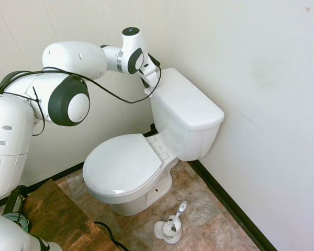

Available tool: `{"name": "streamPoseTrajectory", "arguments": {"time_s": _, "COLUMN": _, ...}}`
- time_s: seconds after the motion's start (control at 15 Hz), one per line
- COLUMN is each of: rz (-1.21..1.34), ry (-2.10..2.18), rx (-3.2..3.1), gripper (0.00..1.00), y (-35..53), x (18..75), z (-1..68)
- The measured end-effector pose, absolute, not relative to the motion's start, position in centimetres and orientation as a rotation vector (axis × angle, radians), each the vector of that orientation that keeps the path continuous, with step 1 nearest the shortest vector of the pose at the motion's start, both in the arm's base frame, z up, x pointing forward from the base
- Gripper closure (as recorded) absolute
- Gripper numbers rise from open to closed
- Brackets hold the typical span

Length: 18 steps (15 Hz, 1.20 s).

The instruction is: Flush the toilet

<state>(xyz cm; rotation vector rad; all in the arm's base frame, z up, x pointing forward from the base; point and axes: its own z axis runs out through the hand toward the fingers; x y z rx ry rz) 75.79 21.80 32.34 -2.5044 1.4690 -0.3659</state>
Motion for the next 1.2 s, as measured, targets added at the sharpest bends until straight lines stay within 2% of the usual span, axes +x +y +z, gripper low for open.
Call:
{"name": "streamPoseTrajectory", "arguments": {"time_s": 0.73, "rz": -0.348, "ry": 1.475, "rx": -2.508, "gripper": 1.0, "y": 22.1, "x": 76.3, "z": 28.3}}
{"name": "streamPoseTrajectory", "arguments": {"time_s": 1.2, "rz": -0.351, "ry": 1.479, "rx": -2.506, "gripper": 1.0, "y": 22.2, "x": 76.3, "z": 29.9}}
